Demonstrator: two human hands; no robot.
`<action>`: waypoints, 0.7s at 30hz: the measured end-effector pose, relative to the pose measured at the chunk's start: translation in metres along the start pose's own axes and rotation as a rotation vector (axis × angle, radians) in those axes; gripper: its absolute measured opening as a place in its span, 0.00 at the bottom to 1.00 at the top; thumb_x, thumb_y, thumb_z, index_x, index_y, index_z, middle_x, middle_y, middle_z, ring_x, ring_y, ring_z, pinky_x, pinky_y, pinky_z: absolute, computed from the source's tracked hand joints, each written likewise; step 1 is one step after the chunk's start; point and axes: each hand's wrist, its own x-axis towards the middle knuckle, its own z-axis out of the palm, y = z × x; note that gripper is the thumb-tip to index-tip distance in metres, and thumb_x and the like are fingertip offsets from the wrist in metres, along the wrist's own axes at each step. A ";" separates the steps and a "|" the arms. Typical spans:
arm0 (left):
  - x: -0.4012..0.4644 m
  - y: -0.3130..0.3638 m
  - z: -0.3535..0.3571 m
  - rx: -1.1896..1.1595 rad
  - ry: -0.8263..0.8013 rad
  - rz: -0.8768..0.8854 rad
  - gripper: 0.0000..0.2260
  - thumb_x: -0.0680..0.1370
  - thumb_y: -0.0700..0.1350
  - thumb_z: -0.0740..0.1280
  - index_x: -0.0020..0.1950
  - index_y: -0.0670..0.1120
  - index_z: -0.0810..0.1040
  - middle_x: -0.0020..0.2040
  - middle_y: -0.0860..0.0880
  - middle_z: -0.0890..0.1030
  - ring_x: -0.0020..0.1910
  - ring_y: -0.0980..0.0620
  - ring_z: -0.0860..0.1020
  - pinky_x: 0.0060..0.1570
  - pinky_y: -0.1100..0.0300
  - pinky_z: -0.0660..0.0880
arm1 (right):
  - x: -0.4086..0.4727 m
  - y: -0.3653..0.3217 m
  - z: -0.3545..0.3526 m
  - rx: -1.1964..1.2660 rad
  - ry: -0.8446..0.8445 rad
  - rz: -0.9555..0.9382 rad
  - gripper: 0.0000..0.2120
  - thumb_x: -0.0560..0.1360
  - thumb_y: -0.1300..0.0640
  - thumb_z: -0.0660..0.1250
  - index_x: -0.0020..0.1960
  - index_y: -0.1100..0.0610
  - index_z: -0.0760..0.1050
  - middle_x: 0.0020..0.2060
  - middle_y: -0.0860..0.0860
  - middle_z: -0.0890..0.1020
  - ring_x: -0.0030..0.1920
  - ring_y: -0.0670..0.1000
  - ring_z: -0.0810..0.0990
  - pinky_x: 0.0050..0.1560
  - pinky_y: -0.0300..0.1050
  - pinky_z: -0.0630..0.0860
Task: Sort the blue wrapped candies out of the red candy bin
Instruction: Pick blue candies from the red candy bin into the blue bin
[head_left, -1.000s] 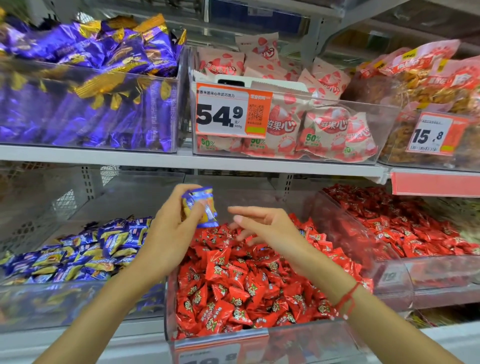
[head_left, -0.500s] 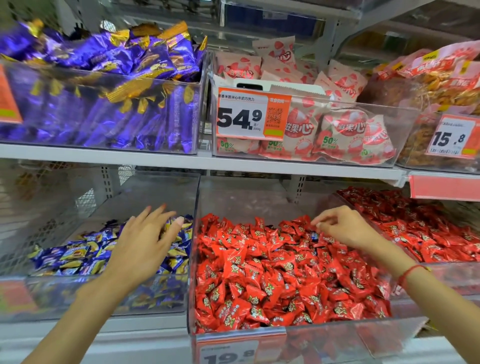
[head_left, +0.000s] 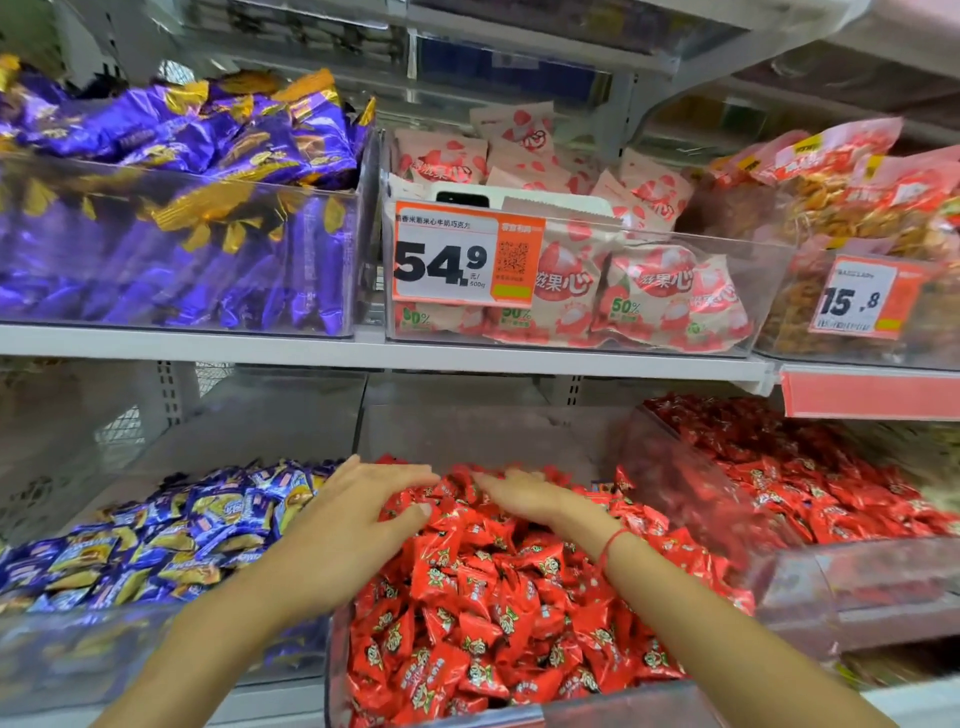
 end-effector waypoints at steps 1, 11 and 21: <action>0.000 0.000 0.001 0.010 0.004 -0.007 0.29 0.66 0.69 0.49 0.64 0.65 0.71 0.67 0.66 0.71 0.69 0.66 0.64 0.74 0.63 0.42 | -0.005 -0.012 0.002 0.005 -0.026 -0.057 0.31 0.81 0.39 0.46 0.77 0.56 0.55 0.76 0.61 0.55 0.76 0.62 0.53 0.75 0.56 0.51; -0.010 0.001 0.006 -0.220 0.125 -0.137 0.12 0.74 0.62 0.58 0.53 0.68 0.77 0.58 0.65 0.77 0.73 0.61 0.57 0.67 0.57 0.58 | -0.085 0.023 -0.056 0.297 -0.330 -0.541 0.15 0.82 0.51 0.57 0.65 0.46 0.76 0.68 0.40 0.73 0.67 0.37 0.69 0.67 0.32 0.63; -0.014 0.009 0.002 -0.163 0.114 -0.106 0.08 0.80 0.55 0.60 0.52 0.64 0.79 0.55 0.69 0.76 0.75 0.55 0.58 0.70 0.55 0.58 | 0.013 0.088 -0.034 -0.407 0.140 0.079 0.20 0.77 0.53 0.65 0.66 0.59 0.70 0.65 0.57 0.74 0.65 0.57 0.74 0.59 0.46 0.72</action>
